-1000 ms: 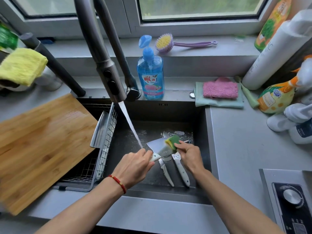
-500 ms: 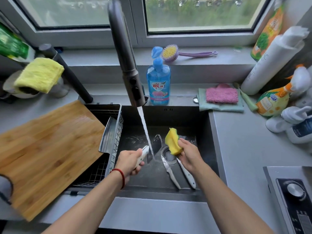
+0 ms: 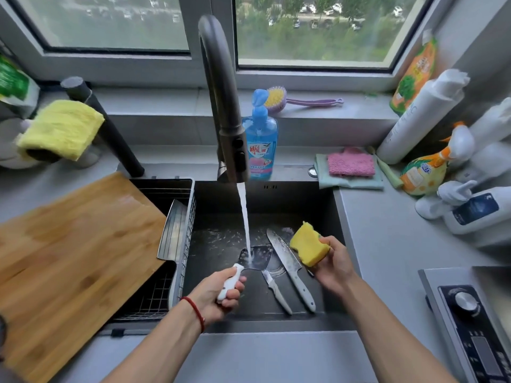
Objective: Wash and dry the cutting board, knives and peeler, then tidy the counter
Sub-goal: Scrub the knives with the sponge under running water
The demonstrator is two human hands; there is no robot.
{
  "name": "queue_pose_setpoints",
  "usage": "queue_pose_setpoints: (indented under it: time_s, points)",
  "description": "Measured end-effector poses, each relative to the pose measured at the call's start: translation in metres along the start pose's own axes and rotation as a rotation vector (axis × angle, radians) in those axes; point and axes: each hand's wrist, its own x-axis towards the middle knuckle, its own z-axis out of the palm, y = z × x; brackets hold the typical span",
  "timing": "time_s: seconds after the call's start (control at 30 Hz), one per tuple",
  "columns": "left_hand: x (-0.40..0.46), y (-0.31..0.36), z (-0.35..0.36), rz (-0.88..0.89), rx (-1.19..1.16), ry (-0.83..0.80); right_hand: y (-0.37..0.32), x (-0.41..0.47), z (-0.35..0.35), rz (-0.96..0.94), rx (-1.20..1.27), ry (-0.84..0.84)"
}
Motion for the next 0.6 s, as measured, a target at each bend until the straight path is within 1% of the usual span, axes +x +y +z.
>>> queue_pose_setpoints:
  time_s: [0.17, 0.23, 0.37, 0.5, 0.6]
  points:
    - [0.011, 0.006, 0.023, 0.061, 0.116, 0.006, 0.002, -0.005, -0.013, -0.023, -0.008, 0.083]
    - [0.015, 0.013, 0.033, 0.117, 0.198, 0.059, 0.003, -0.006, -0.014, -0.032, 0.014, 0.123]
    - [0.022, 0.032, 0.059, 0.228, 0.354, 0.158, 0.007, -0.006, -0.013, -0.025, 0.054, 0.137]
    - [0.023, 0.044, 0.080, 0.227, 0.298, 0.194, 0.011, -0.007, -0.010, -0.013, 0.038, 0.106]
    - [0.018, 0.043, 0.078, 0.221, 0.295, 0.199, 0.012, -0.006, -0.009, -0.013, 0.033, 0.093]
